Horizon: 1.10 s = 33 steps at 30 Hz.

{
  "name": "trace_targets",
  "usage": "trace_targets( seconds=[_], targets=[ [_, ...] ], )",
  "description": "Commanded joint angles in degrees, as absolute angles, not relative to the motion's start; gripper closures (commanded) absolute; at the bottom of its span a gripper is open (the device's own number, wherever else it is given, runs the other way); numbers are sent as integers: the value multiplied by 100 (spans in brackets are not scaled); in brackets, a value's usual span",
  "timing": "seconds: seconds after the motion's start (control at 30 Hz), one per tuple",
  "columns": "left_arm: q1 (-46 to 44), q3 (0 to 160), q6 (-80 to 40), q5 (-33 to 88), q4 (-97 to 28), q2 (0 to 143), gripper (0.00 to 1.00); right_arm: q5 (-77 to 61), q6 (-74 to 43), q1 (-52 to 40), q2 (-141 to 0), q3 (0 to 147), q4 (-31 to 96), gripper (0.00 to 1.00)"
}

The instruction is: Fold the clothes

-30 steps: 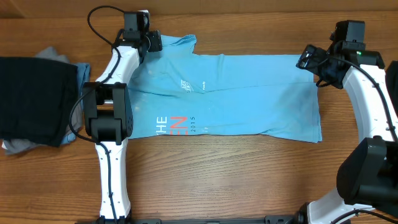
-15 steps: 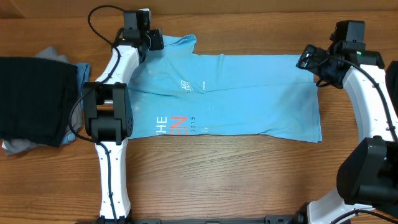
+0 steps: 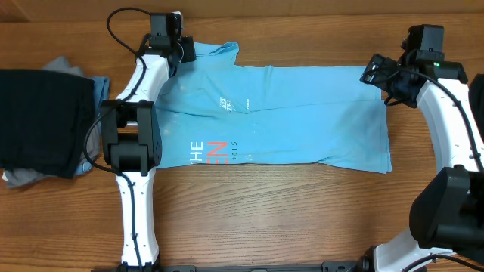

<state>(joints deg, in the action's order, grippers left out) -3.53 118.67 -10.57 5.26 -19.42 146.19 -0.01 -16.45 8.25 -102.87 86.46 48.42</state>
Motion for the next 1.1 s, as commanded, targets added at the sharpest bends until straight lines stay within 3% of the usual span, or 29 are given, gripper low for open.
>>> trace_targets(
  seconds=[0.0, 0.47, 0.7, 0.83, 1.07],
  targets=[
    [-377, 12029, -1111, 401, -1990, 14726, 51, -10, -1632, 843, -10259, 8739, 4807, 0],
    [-379, 12029, -1004, -45, -2259, 14726, 59, -10, -1634, 843, -10259, 8739, 4807, 0],
    [-377, 12029, -1007, -45, -2224, 14726, 76, -10, -1632, 843, -10259, 8739, 4807, 0],
    [-377, 12029, -1007, -43, -2147, 14726, 96, -10, -1634, 843, -10259, 8739, 4807, 0],
    [-377, 12250, -1033, 5, -2300, 14720, 96, -10, -1632, 843, -10259, 8739, 4807, 0]
  ],
)
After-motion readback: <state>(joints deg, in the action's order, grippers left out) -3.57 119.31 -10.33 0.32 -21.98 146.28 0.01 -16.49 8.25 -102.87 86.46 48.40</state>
